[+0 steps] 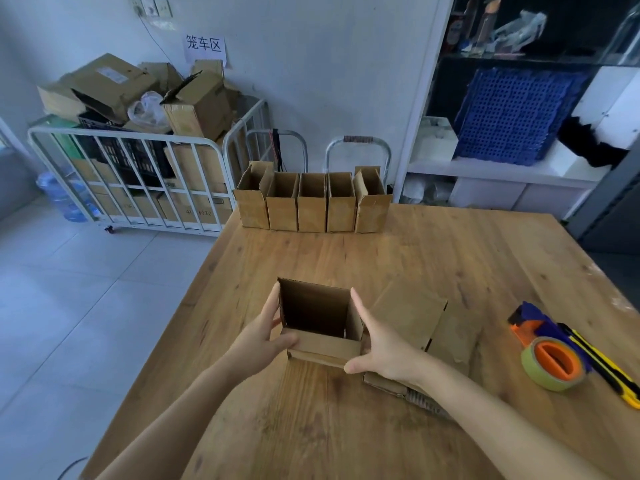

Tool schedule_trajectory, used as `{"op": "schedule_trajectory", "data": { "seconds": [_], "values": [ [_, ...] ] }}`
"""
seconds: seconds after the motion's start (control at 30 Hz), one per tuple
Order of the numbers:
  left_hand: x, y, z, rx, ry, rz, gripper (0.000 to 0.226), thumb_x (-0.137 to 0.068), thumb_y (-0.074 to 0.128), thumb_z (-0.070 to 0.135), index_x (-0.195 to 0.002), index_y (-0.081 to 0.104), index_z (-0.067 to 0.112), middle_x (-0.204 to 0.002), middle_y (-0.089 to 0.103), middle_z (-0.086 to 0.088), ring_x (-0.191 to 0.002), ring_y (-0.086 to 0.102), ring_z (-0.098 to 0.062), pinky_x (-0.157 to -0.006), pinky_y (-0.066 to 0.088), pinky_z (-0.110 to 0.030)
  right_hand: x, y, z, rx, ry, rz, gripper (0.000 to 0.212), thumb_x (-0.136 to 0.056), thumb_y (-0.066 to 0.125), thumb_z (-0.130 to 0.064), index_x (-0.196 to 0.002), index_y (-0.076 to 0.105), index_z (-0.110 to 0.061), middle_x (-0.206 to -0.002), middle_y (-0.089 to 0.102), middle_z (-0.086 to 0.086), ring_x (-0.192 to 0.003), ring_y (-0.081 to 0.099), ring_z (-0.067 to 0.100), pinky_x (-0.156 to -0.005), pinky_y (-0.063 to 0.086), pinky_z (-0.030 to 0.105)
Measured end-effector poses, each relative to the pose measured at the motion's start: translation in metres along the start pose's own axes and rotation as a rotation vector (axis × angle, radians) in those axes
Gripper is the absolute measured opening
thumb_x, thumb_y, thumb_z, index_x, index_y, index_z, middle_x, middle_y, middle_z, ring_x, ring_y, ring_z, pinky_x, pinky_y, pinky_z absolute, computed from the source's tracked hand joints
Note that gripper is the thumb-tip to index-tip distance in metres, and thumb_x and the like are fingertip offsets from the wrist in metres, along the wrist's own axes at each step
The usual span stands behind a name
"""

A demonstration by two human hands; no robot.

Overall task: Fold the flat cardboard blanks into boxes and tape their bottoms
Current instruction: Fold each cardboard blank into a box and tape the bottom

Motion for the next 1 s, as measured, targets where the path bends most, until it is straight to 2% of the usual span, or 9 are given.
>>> {"op": "schedule_trajectory", "data": {
  "seconds": [0.1,0.17,0.3,0.4,0.5,0.67,0.8,0.9,1.0],
  "values": [
    [-0.001,-0.006,0.009,-0.083,-0.015,0.179,0.076,-0.097,0.052,0.028,-0.152,0.000,0.035,-0.146,0.041,0.006,-0.127,0.049,-0.016,-0.103,0.043,-0.033,-0.001,-0.012,-0.010,0.045,-0.047,0.038,0.106,-0.081,0.075,-0.031,-0.150,-0.005,-0.040,-0.155,0.001,-0.021,-0.140,0.018,0.003,-0.117,0.018,0.029],
    [-0.003,-0.006,0.018,-0.235,0.009,0.234,0.078,-0.096,0.055,0.027,-0.153,0.003,0.025,-0.146,0.044,-0.002,-0.128,0.048,-0.017,-0.103,0.043,-0.031,-0.002,-0.020,-0.015,0.101,-0.080,0.050,0.101,-0.082,0.073,-0.035,-0.152,0.001,-0.031,-0.154,0.003,-0.022,-0.141,0.005,-0.001,-0.116,0.014,0.025],
    [-0.001,-0.003,0.022,-0.361,0.039,0.223,0.087,-0.093,0.059,0.030,-0.154,-0.002,0.020,-0.155,0.030,0.000,-0.136,0.039,-0.014,-0.104,0.038,-0.025,-0.010,-0.041,-0.019,-0.032,-0.057,0.142,0.071,-0.087,0.064,-0.041,-0.147,0.032,-0.021,-0.144,0.036,-0.014,-0.133,0.031,0.003,-0.112,0.029,0.031],
    [0.000,-0.002,0.022,-0.370,0.050,0.222,0.087,-0.093,0.059,0.030,-0.154,-0.003,0.021,-0.154,0.030,0.002,-0.133,0.042,-0.012,-0.098,0.038,-0.019,-0.029,-0.062,-0.028,0.011,-0.049,0.342,0.040,-0.089,0.064,-0.033,-0.125,0.060,-0.014,-0.122,0.063,-0.002,-0.114,0.058,0.013,-0.097,0.048,0.029],
    [-0.002,-0.004,0.022,-0.376,0.061,0.238,0.086,-0.092,0.060,0.031,-0.154,0.001,0.021,-0.155,0.028,0.003,-0.136,0.038,-0.012,-0.101,0.036,-0.020,-0.053,-0.063,-0.031,0.096,0.011,0.341,0.020,-0.090,0.065,-0.025,-0.102,0.072,-0.012,-0.104,0.070,0.001,-0.100,0.063,0.015,-0.085,0.051,0.027],
    [-0.007,-0.009,0.018,-0.409,0.090,0.171,0.082,-0.092,0.060,0.031,-0.154,0.007,0.024,-0.159,0.018,0.008,-0.140,0.031,-0.011,-0.108,0.031,-0.024,-0.071,-0.073,-0.018,-0.135,0.219,0.274,0.023,-0.087,0.068,-0.021,-0.106,0.068,-0.006,-0.103,0.065,0.003,-0.091,0.061,0.016,-0.058,0.046,0.019],
    [-0.009,0.001,0.014,-0.497,0.128,0.019,0.063,-0.099,0.043,0.032,-0.153,0.012,0.030,-0.159,0.006,0.015,-0.145,0.020,-0.011,-0.110,0.023,-0.020,-0.077,-0.073,-0.012,-0.277,0.326,0.221,0.025,-0.084,0.071,-0.016,-0.106,0.065,-0.006,-0.100,0.067,0.010,-0.088,0.067,0.024,-0.067,0.059,0.032],
    [-0.007,0.010,-0.001,-0.482,0.087,-0.073,0.055,-0.100,0.027,0.050,-0.152,0.019,0.034,-0.158,0.004,0.020,-0.146,-0.006,-0.006,-0.120,0.012,-0.035,-0.078,-0.072,-0.013,-0.341,0.353,0.232,0.026,-0.083,0.072,-0.015,-0.106,0.064,-0.005,-0.101,0.065,0.010,-0.087,0.065,0.023,-0.058,0.056,0.028],
    [-0.011,0.010,-0.007,-0.479,0.059,-0.051,0.063,-0.095,0.024,0.062,-0.152,0.019,0.033,-0.157,0.004,0.021,-0.145,-0.009,-0.004,-0.119,0.013,-0.037,-0.075,-0.073,-0.013,-0.258,0.235,0.257,0.017,-0.089,0.067,-0.024,-0.099,0.068,-0.010,-0.098,0.067,0.004,-0.089,0.064,0.017,-0.063,0.052,0.023]
  ]
}}
Point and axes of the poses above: each hand's wrist, its own x-axis away from the middle knuckle, its own y-axis out of the palm, z = x × y, the point moved 8 cm from there along -x, towards the middle knuckle
